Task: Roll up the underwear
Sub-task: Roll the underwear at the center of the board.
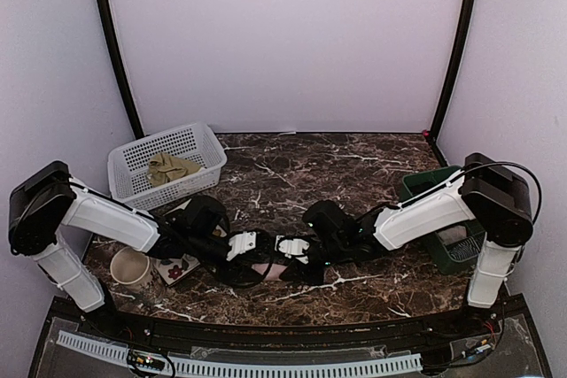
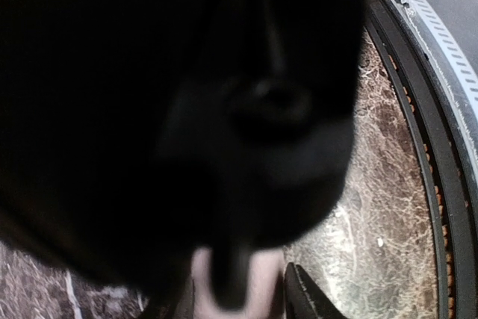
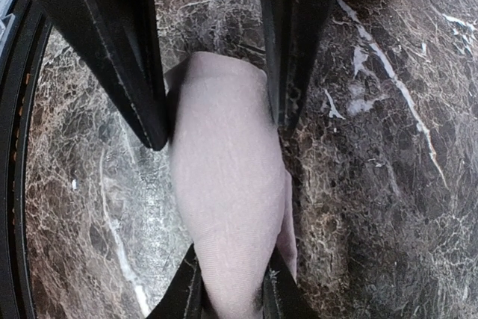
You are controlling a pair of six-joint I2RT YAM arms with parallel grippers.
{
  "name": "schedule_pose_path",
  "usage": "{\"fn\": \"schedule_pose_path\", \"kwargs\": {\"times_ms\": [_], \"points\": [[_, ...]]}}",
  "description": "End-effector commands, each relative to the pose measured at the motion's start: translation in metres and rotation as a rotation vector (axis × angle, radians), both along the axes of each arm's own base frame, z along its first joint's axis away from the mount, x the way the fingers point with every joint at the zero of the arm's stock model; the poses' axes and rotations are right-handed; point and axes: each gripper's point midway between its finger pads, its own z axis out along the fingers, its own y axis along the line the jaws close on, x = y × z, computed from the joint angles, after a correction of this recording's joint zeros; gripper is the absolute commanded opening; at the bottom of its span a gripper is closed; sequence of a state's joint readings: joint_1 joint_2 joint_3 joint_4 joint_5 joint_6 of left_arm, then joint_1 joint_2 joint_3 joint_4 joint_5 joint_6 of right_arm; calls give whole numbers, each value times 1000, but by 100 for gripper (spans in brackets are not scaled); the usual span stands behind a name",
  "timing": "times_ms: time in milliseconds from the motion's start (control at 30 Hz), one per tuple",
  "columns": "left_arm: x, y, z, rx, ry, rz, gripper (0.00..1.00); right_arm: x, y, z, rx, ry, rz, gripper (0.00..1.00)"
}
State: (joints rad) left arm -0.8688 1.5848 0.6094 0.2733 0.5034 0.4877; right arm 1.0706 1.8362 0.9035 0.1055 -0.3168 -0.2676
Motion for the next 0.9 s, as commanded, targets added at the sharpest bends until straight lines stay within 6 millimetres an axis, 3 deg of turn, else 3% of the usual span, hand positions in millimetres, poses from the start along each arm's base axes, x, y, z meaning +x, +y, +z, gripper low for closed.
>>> {"fn": "schedule_pose_path", "kwargs": {"times_ms": [0,200,333,433,600,733,867], "points": [[-1,-1,-13,35,3,-15,41,-8,-25,-35,-135,56,-36,0],[-4,6,-28,95,38,-2,25,-3,-27,-30,-120,25,-55,2],[-7,10,-32,117,56,-2,20,1,-25,-21,-87,4,-65,5],[-9,13,-36,133,61,-10,20,2,-24,-19,-77,-1,-68,6],[-5,10,-35,124,53,5,43,1,-23,-23,-89,13,-58,4],[-4,8,-32,100,35,5,41,0,-24,-25,-96,19,-57,3],[-6,13,-39,104,26,7,29,0,-26,-25,-99,18,-60,3]]}}
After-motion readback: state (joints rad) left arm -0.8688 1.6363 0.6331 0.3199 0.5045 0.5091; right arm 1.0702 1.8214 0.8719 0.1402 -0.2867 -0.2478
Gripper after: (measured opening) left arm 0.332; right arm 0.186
